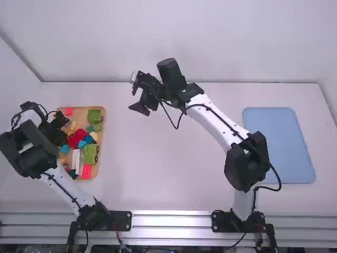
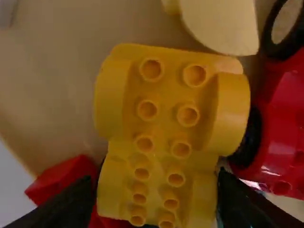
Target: Assemble lego blocks to make yellow taxi
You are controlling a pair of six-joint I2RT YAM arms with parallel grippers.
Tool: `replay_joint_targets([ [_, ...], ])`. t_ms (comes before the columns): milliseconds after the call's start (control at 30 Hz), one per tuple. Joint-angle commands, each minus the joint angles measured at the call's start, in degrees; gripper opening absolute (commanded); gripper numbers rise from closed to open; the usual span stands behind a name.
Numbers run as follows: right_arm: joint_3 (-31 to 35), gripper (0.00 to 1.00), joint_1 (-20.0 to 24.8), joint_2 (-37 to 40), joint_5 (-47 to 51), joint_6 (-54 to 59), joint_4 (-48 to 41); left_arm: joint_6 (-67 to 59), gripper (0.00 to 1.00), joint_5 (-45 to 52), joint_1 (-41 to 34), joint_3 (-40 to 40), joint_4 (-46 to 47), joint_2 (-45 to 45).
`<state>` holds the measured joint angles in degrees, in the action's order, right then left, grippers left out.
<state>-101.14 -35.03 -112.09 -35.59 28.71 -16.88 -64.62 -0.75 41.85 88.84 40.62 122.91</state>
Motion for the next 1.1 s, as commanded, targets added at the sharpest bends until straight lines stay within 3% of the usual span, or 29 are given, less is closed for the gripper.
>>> replay_joint_targets([
  [0, -1.2, 0.98, 0.0, -0.3, -0.3, -0.3, 0.2, -1.2, 0.66, -0.5, 0.5, -0.9, 0.7, 0.8],
  [233, -1.2, 0.98, 0.1, -0.3, -0.3, -0.2, 0.0, 1.0, 0.56, -1.7, 0.5, -1.0, 2.7, 0.8],
  [433, -1.2, 0.98, 0.2, -0.3, -0.3, -0.2, 0.0, 5.0, 0.69, -1.9, 0.5, -1.1, 2.8, 0.8],
  [633, -1.2, 0.98, 0.2, -0.3, -0.3, -0.2, -0.2, 5.2, 0.69, -4.5, 0.5, -1.0, 3.7, 0.8],
  [733, -1.2, 0.98, 0.2, -0.3, -0.3, -0.2, -0.3, 5.2, 0.6, -4.2, 0.5, -1.1, 3.5, 0.8],
  [767, -1.2, 0.98, 0.2, -0.3, -0.3, -0.2, -0.2, 5.2, 0.47, -3.7, 0.5, -1.0, 3.5, 0.8],
  [800, -1.2, 0.98, 0.2, -0.3, -0.3, -0.2, -0.2, 5.2, 0.47, -3.7, 0.5, -1.0, 3.5, 0.8],
  [933, -1.2, 0.98, 0.2, -0.3, -0.3, -0.2, 0.0, 6.8, 0.27, -3.4, 0.5, 0.5, 3.8, 0.7],
  [1000, -1.2, 0.98, 0.1, -0.3, -0.4, -0.3, 0.0, 9.1, 0.21, -3.1, 0.5, 3.8, 6.6, 0.6],
  [1067, -1.2, 0.98, 0.1, -0.3, -0.9, -0.2, -0.2, 10.7, 0.21, -2.4, 0.5, 6.8, 9.9, 0.1],
])
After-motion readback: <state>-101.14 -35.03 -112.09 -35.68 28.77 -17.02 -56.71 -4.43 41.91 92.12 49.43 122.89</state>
